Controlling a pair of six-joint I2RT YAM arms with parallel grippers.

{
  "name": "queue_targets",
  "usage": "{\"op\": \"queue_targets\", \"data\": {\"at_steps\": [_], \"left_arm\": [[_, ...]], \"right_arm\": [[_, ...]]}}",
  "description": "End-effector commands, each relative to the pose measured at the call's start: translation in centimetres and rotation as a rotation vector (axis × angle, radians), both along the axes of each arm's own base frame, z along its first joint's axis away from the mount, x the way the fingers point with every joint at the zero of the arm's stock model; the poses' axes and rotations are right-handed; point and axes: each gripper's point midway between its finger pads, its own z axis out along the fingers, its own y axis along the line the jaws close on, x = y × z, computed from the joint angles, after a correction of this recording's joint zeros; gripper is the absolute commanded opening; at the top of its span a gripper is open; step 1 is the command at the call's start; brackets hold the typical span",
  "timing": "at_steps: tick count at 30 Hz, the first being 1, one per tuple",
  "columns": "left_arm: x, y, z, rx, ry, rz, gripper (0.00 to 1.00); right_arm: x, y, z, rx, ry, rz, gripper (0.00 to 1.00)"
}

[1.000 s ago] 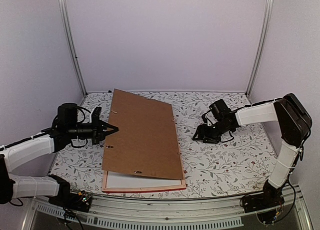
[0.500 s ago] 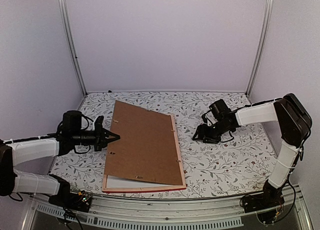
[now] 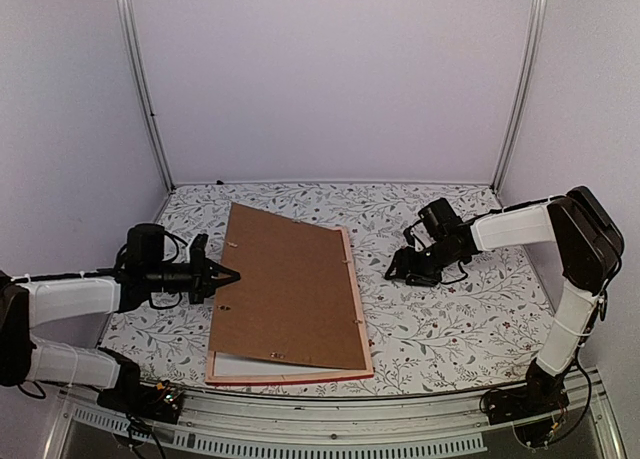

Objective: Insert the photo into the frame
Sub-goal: Place the backboard on the frame body.

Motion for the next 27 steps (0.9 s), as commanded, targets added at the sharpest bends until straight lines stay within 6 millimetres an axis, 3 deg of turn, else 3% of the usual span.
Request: {"op": "queue_targets", "data": {"at_steps": [1, 13, 27], "left_arm": [[0.7, 0.0, 0.6, 0.01, -0.101, -0.015, 0.0], [0.5, 0.2, -1.4, 0.064, -0.077, -0.028, 0.15], [1.5, 0.5, -1.9, 0.123, -0.102, -0.019, 0.16]], "right_arm": [[-0.8, 0.0, -1.0, -0.012, 0.025, 0.005, 0.68], [-0.9, 0.0, -1.1, -0.01, 0.029, 0.005, 0.68], [-1.2, 0.5, -1.4, -0.006, 0.039, 0.013, 0.68]]}}
